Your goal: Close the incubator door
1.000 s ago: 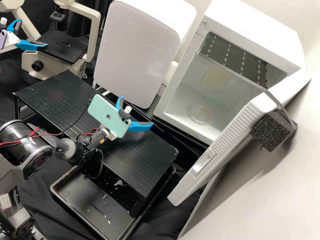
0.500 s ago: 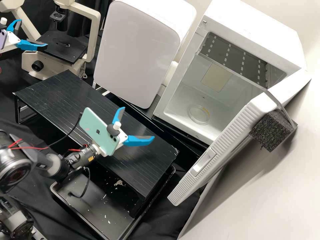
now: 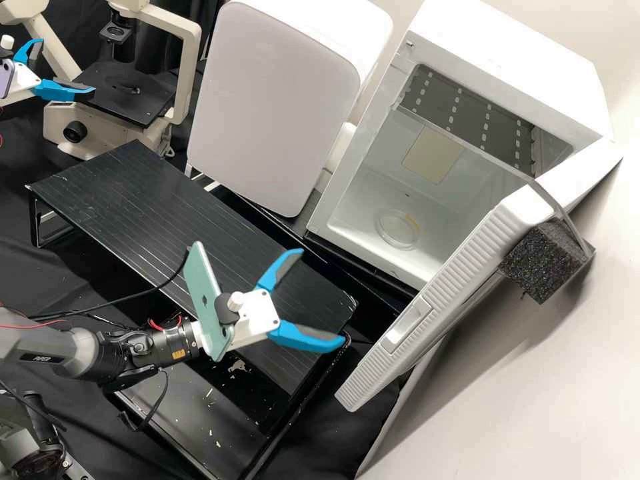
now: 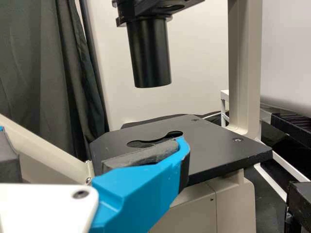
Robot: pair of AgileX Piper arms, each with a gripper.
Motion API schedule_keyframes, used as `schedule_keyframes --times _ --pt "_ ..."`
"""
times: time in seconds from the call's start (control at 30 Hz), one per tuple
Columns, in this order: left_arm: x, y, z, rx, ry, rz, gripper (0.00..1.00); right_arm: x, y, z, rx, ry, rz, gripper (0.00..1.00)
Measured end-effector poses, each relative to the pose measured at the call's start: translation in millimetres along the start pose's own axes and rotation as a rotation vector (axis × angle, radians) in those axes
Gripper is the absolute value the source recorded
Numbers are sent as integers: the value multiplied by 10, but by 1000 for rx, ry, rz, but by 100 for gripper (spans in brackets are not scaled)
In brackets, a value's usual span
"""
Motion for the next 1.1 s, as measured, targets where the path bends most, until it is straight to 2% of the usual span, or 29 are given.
schedule_keyframes --times 0.03,0.1,0.23,0.4,0.57,0.77,0.93,1.1 --pt "0 0 0 0 0 0 100 -3 10 18 -30 -27 18 100" --pt "0 0 0 0 0 0 100 -2 32 43 -60 -72 48 100" --pt "0 0 0 0 0 0 100 16 56 46 -112 -101 73 100" --pt "0 0 0 0 0 0 100 72 70 21 -129 -97 87 100" --pt "0 0 0 0 0 0 100 202 54 92 -158 -134 97 100" --pt "0 0 0 0 0 0 100 303 70 195 -162 -200 129 100" --pt "0 0 0 0 0 0 100 347 48 231 -163 -224 132 100" --pt "0 0 0 0 0 0 100 404 9 251 -188 -233 122 100"
